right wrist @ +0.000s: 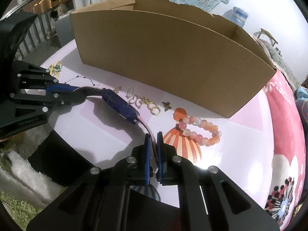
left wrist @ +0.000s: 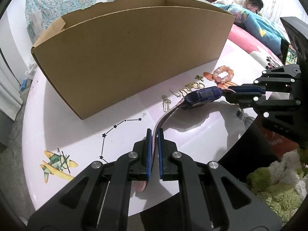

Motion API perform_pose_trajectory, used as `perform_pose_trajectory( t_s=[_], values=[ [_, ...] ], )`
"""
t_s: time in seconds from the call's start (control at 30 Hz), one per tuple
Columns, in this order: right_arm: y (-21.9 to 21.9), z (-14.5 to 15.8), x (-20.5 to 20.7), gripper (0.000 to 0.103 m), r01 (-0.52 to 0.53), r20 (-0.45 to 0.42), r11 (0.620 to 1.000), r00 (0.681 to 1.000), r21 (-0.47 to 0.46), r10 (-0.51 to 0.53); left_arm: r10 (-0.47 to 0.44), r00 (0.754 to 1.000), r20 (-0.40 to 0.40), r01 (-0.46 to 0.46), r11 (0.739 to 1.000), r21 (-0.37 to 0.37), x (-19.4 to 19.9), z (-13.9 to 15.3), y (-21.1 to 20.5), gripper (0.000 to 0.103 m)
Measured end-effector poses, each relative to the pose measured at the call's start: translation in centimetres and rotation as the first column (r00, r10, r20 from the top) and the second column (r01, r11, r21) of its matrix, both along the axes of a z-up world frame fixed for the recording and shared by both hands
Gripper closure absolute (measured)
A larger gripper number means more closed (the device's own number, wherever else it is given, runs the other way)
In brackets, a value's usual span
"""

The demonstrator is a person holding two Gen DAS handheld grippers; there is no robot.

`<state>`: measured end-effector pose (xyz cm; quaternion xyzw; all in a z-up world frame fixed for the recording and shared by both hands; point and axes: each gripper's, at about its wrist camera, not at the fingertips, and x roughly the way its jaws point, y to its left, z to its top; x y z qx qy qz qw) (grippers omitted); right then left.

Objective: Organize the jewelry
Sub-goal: 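Lift the watch with both tools and lower it into the box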

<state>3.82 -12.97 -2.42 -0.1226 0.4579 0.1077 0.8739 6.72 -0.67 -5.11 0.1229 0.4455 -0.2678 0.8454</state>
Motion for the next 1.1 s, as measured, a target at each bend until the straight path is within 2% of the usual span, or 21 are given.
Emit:
perform_pose_trajectory(
  t_s=[0.3,0.6,0.77,0.9,1.1],
  values=[
    [-0.4,0.3,-0.8,0.099,0.017,0.022,1.0,1.0,0.012,-0.017,-0.01,1.0,0.02,0.011,1.0,-0.005,-0.5,0.6,-0.2,0.101],
    [-0.6,2.0,-2.6,0.099,0.037,0.077,0.999,0.996,0.017,-0.038,-0.018,0.997,0.077,0.019,1.0,-0.019,-1.8,2.9,0.0,0.101],
    [-0.5,4.5,-4.0,0.099,0.042,0.143,0.999,0.989,0.011,-0.043,-0.019,0.99,0.143,0.025,0.999,-0.039,-3.0,5.8,0.3,0.101],
    [-0.4,7.3,-5.2,0.099,0.037,0.215,0.999,0.976,0.004,-0.037,-0.016,0.975,0.221,0.033,0.997,-0.074,-3.9,9.3,0.6,0.101],
    [-0.4,12.7,-5.9,0.099,0.022,0.368,0.999,0.93,-0.035,-0.008,-0.012,0.941,0.337,0.057,0.991,-0.125,-4.3,14.4,0.8,0.101]
  ],
)
